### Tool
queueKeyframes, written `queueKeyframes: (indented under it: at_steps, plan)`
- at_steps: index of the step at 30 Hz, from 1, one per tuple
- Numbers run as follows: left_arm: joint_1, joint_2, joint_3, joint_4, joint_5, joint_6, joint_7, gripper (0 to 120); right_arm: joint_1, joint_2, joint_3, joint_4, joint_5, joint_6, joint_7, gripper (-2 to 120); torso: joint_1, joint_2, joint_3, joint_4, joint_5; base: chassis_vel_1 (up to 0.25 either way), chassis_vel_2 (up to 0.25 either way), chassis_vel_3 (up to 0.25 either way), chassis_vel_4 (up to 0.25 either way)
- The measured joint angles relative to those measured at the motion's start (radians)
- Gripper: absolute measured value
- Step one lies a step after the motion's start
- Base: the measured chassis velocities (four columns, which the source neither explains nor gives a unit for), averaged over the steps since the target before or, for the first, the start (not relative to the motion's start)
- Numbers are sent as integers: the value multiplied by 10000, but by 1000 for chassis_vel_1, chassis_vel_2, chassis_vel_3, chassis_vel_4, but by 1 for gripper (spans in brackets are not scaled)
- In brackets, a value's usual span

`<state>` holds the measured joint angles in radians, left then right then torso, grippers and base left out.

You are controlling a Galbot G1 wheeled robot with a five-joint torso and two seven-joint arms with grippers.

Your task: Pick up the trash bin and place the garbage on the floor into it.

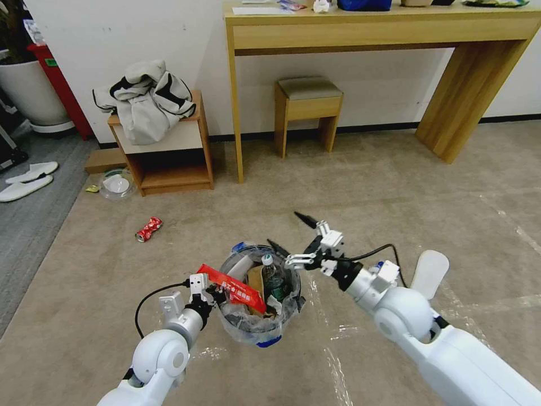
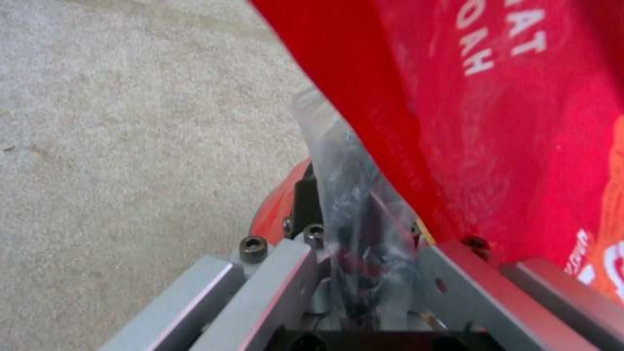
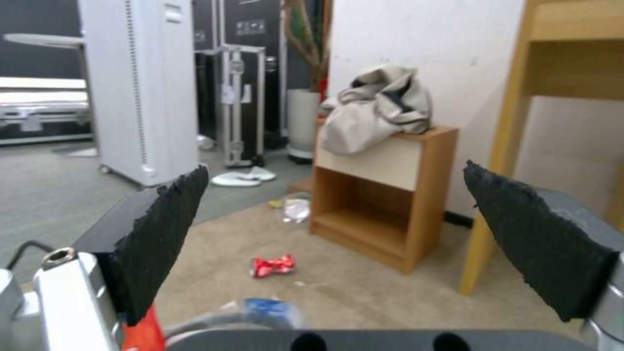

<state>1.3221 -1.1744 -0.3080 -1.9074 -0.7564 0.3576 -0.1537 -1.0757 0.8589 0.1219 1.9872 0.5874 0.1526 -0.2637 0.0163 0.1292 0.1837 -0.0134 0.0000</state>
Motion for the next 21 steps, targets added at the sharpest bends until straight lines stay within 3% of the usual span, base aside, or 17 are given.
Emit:
queueKeyframes:
  at_steps: [15, 21]
  plan:
    - [84, 270, -70, -233, -26, 0, -14, 1, -2034, 455, 2791, 322, -457, 127, 131, 100, 0, 0, -1, 1, 0, 0, 0, 0, 0]
    - [191, 278, -144, -406, 47, -2, -16, 1, -2935, 1071, 3885, 319, -837, 249, 2, 100, 0, 0, -1, 0, 0, 0, 0, 0, 0]
